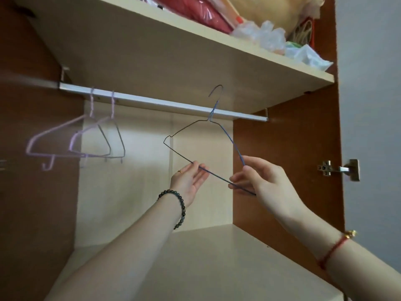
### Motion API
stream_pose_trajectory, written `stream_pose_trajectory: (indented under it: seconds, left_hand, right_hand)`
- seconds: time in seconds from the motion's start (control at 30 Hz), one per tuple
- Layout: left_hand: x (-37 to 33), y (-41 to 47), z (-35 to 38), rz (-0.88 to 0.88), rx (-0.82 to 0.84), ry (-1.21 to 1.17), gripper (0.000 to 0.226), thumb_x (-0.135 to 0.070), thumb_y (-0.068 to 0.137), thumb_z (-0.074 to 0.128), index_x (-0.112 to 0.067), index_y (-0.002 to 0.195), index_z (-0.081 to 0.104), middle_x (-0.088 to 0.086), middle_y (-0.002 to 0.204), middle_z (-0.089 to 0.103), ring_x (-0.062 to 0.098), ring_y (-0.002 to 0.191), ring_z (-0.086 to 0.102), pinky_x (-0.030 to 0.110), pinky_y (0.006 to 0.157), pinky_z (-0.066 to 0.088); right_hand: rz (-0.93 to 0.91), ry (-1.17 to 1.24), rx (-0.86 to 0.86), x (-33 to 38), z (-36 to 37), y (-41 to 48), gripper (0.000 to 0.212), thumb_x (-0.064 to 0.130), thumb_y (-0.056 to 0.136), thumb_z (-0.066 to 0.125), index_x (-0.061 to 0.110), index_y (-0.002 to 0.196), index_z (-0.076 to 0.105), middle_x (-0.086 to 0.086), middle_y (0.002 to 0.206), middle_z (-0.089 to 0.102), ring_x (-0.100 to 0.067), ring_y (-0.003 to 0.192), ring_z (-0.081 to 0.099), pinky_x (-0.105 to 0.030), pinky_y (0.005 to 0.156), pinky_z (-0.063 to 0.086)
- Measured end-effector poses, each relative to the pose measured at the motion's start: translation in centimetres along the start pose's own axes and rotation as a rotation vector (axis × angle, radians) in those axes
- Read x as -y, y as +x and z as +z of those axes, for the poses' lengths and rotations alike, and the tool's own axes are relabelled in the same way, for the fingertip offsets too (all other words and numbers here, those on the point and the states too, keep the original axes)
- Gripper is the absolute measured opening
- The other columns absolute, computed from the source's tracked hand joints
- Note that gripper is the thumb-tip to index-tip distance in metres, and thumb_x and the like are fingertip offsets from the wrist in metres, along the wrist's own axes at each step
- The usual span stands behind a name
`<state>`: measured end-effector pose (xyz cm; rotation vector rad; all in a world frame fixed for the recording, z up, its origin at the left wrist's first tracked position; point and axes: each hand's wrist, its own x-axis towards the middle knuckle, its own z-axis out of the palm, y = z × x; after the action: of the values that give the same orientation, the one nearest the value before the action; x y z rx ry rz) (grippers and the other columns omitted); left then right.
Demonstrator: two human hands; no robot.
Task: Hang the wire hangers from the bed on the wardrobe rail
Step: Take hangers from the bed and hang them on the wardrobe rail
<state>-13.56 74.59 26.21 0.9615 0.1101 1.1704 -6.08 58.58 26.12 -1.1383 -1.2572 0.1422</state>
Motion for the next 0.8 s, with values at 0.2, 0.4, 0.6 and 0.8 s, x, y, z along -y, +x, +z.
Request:
stream_pose_trajectory:
  seconds: [0.2, 0.4, 0.6, 0.8]
  left_hand:
    - [-5.3, 4.1, -3.6, 0.099, -0.120, 0.076, 0.020, -0.007, 0.095, 0.046, -0.002, 0.076, 0.051, 0.002, 0.053, 0.062, 0.006, 0.048, 0.064, 0.023, 0.083, 0.047]
    - [-9.1, 6.8, -7.0, 0.083, -0.238, 0.147, 0.020, -0.015, 0.096, 0.046, -0.006, 0.078, 0.050, 0.003, 0.075, 0.056, 0.012, 0.066, 0.055, 0.020, 0.048, 0.054]
    - [-10.4, 7.9, -9.5, 0.077, -0.298, 0.194, 0.023, -0.018, 0.097, 0.045, -0.009, 0.075, 0.049, 0.000, 0.075, 0.055, 0.012, 0.066, 0.053, 0.025, 0.061, 0.046]
    - [-9.8, 7.7, -10.6, 0.035, -0.324, 0.210, 0.027, -0.014, 0.097, 0.043, -0.007, 0.072, 0.049, 0.002, 0.072, 0.052, 0.013, 0.066, 0.052, 0.029, 0.083, 0.041]
  right_hand:
    - [-0.052, 0.054, 0.081, 1.1, 7.0, 6.1, 0.030, 0.010, 0.096, 0.036, 0.009, 0.122, 0.049, -0.012, 0.076, 0.060, -0.024, 0.068, 0.061, -0.018, 0.060, 0.054]
    - [-0.117, 0.001, 0.105, 1.8, 13.0, 9.8, 0.032, 0.015, 0.094, 0.039, 0.011, 0.122, 0.053, -0.009, 0.073, 0.060, -0.026, 0.072, 0.063, -0.037, 0.077, 0.054]
    - [-0.146, -0.107, 0.134, 1.8, 16.9, 11.9, 0.034, 0.023, 0.091, 0.041, 0.010, 0.118, 0.057, -0.021, 0.110, 0.065, -0.037, 0.104, 0.060, -0.048, 0.096, 0.046]
    - [-0.052, -0.110, 0.199, 0.8, 18.1, 12.1, 0.036, 0.025, 0.091, 0.040, 0.014, 0.122, 0.053, -0.022, 0.111, 0.063, -0.035, 0.099, 0.063, -0.046, 0.094, 0.048]
